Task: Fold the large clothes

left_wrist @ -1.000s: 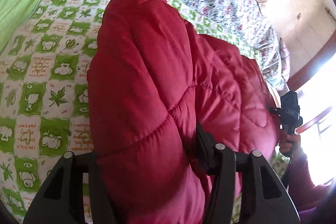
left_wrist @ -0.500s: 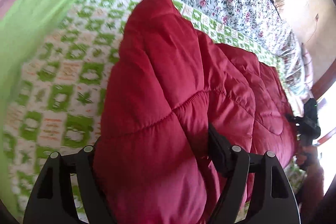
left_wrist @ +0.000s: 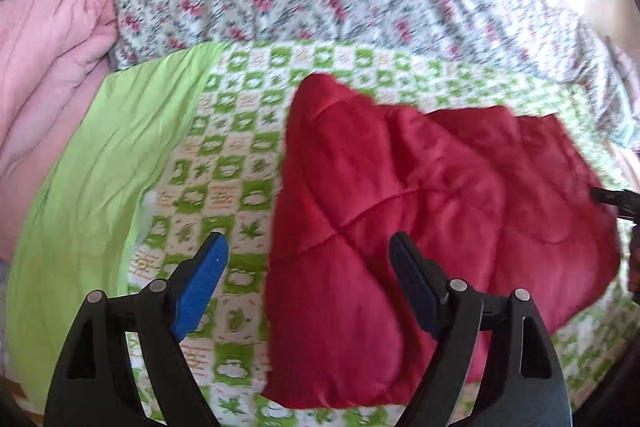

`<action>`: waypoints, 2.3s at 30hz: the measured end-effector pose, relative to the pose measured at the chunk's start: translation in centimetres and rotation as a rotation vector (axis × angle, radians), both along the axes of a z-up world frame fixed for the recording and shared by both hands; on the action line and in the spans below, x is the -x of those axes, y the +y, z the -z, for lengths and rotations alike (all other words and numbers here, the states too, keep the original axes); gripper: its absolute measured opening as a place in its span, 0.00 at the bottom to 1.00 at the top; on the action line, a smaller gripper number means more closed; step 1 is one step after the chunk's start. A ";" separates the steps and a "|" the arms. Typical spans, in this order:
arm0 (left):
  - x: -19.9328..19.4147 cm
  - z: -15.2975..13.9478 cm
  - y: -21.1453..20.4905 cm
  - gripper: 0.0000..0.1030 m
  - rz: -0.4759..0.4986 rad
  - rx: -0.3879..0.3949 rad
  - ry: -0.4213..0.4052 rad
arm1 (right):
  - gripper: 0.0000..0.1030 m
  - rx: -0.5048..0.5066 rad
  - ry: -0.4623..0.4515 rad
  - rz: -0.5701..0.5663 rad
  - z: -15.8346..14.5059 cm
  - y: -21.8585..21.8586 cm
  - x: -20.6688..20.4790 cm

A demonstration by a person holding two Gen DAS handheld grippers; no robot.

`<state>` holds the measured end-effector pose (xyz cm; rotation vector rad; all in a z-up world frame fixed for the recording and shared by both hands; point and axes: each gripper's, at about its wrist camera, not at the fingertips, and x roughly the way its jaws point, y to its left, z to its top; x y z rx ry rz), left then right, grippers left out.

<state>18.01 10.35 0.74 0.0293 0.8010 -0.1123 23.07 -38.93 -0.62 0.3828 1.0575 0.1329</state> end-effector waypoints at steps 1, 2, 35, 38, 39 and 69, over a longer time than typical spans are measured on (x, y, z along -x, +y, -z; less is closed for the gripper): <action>0.4 -0.3 -0.3 0.81 0.025 0.014 -0.004 | 0.86 0.029 -0.014 0.009 -0.6 0.3 0.2; 0.6 -0.5 -0.7 0.81 0.040 0.016 -0.005 | 0.86 0.053 -0.029 0.013 -1.1 0.5 0.4; -4.5 4.1 -8.3 0.82 0.183 0.096 0.162 | 0.82 0.300 -0.038 -0.246 0.5 12.6 -3.5; -4.7 3.1 -7.6 0.79 0.152 0.103 0.136 | 0.82 0.294 -0.018 -0.226 1.0 12.0 -4.5; -4.7 3.0 -7.3 0.78 0.141 0.104 0.131 | 0.82 0.289 -0.016 -0.225 1.1 11.9 -4.6; -8.5 6.0 -8.2 0.79 0.129 -0.002 0.201 | 0.81 0.152 -0.133 -0.113 -2.9 9.9 1.3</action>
